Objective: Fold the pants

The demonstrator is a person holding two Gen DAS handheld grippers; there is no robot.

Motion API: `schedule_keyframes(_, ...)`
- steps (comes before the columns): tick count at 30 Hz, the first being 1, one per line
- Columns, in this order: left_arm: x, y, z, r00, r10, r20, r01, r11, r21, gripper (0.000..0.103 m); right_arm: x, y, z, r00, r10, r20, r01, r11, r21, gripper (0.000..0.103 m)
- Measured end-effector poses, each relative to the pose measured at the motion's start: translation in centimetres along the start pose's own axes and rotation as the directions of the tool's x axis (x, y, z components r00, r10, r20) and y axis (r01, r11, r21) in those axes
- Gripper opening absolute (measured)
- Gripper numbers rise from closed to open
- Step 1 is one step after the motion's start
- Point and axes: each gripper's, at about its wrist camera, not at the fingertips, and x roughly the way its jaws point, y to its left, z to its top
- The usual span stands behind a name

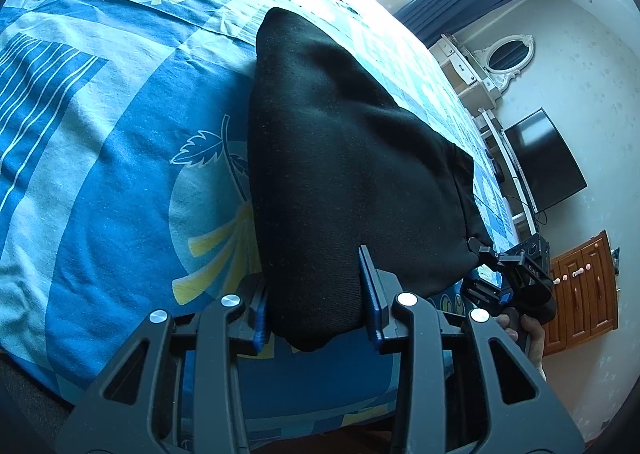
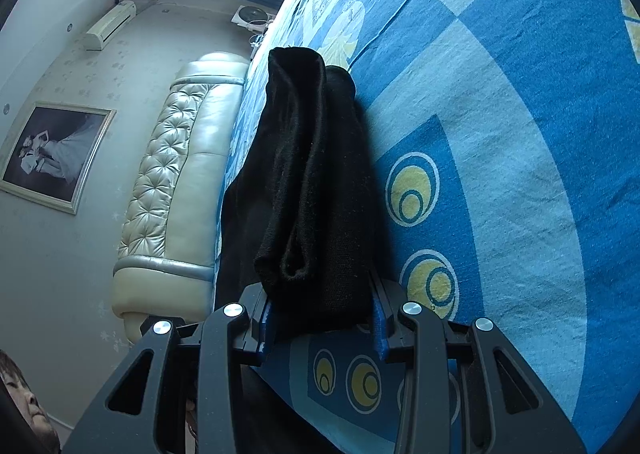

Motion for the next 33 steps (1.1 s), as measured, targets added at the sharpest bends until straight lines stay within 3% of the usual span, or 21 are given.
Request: schedule_keyframes(33, -0.2, -0.1, -0.3, 1.0, 0.02, 0.004, -0.02, 0.999, 0.04, 0.038, -0.8, -1.1, -0.3, 1.0, 0.012, -0.009, -0.012, 0.999, 0.032, 0.038)
